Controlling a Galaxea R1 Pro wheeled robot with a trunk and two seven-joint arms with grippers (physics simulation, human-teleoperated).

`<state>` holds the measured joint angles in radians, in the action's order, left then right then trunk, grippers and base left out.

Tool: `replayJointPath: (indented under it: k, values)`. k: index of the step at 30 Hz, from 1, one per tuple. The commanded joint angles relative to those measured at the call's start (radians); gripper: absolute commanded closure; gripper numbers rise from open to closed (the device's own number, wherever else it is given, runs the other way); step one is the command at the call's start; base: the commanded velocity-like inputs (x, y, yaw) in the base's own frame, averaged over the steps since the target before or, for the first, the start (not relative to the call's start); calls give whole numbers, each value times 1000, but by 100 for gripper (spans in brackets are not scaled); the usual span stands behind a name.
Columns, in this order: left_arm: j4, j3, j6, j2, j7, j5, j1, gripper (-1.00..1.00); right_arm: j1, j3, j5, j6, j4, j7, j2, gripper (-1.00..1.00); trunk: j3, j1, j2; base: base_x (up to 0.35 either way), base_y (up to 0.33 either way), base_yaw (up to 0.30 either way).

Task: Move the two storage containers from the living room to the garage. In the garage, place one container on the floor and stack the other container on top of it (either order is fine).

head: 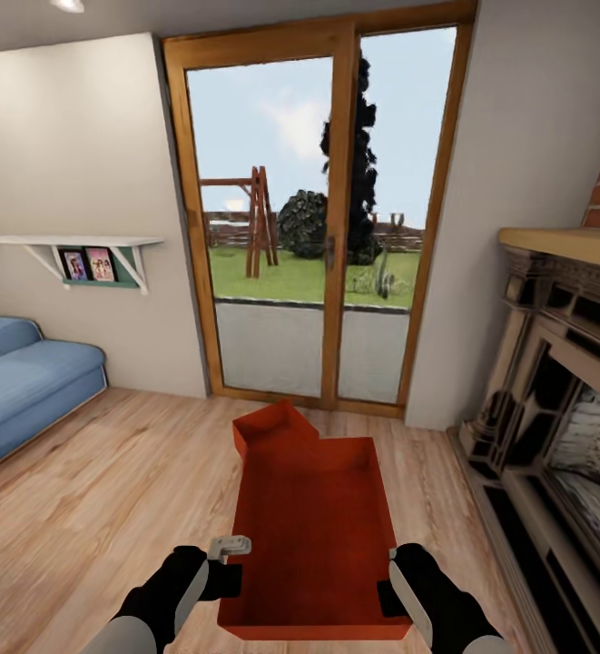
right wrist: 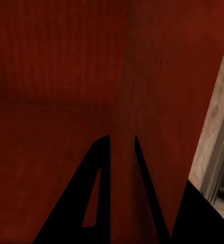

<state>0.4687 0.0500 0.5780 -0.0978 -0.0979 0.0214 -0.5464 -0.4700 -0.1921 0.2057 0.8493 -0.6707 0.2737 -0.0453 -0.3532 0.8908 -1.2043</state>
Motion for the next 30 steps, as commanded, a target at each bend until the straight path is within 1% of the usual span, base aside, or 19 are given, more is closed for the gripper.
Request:
replayJointPath:
  k: [1, 8, 17, 30]
  values:
    - [0, 1, 6, -2, -3, -15, 0, 100, -1, -1, 61, -9, -8, 4, -13, 100, -1, 0, -1, 0, 0, 276]
    - [1, 1, 6, -2, -3, -15, 0, 100, -1, -1, 61, -8, -7, 4, -13, 100, -1, 0, -1, -22, 0, 276]
    - [0, 1, 6, -2, -3, -15, 0, 100, -1, -1, 61, -9, -7, 4, -13, 100, -1, 0, -1, -222, 0, 276]
    - [1, 2, 6, -2, -2, -15, 0, 100, -1, -1, 61, -9, -7, 4, -13, 100, -1, 0, -1, -56, 0, 276]
